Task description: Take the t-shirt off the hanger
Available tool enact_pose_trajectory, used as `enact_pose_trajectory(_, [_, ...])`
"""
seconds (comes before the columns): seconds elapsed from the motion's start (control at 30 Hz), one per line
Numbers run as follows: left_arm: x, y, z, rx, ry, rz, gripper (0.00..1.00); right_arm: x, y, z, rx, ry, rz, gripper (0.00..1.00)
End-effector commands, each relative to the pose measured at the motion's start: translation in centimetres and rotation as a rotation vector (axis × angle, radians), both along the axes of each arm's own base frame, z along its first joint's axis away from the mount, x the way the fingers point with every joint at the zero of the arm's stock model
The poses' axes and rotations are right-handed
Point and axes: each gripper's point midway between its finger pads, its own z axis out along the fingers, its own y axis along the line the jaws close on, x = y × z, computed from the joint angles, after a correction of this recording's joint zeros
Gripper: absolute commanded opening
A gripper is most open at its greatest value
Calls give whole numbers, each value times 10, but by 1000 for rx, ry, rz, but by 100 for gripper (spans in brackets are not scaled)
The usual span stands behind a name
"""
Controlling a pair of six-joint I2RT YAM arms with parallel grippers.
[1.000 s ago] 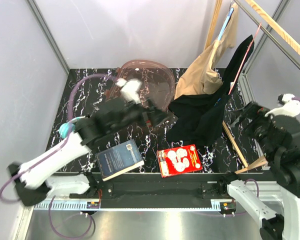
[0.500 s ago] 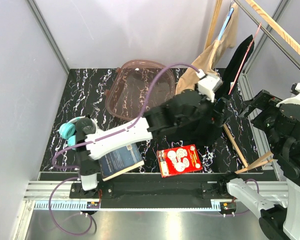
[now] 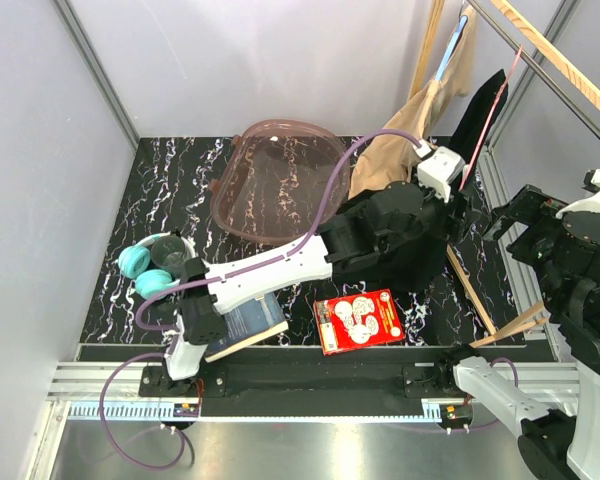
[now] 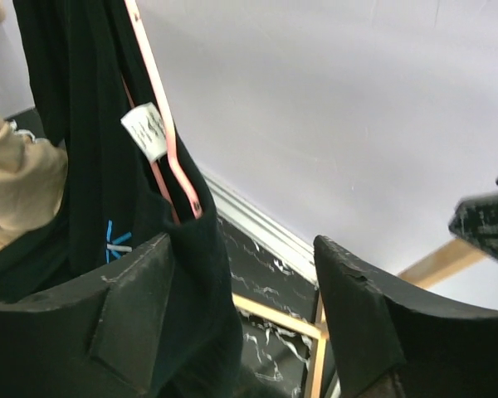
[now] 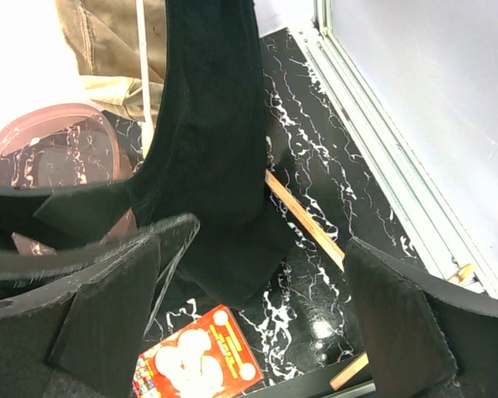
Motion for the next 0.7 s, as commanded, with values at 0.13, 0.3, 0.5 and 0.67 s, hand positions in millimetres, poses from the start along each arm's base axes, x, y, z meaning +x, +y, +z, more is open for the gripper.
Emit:
enact_pose_trajectory(0.13, [34, -1, 33, -75, -114, 122, 63, -17, -10, 25, -10, -97, -9, 100])
enact_pose_trajectory(0.3, [55, 0, 19, -63, -93, 151, 52, -21, -12, 28, -20, -108, -5, 100])
enact_pose_trajectory(0.5, [63, -3, 24, -124, -57, 83, 33, -27, -10, 34, -16, -136, 22, 100])
enact_pose_trajectory(0.67, [67, -9, 31, -175, -12, 13, 17, -30, -10, 36, -19, -150, 30, 100])
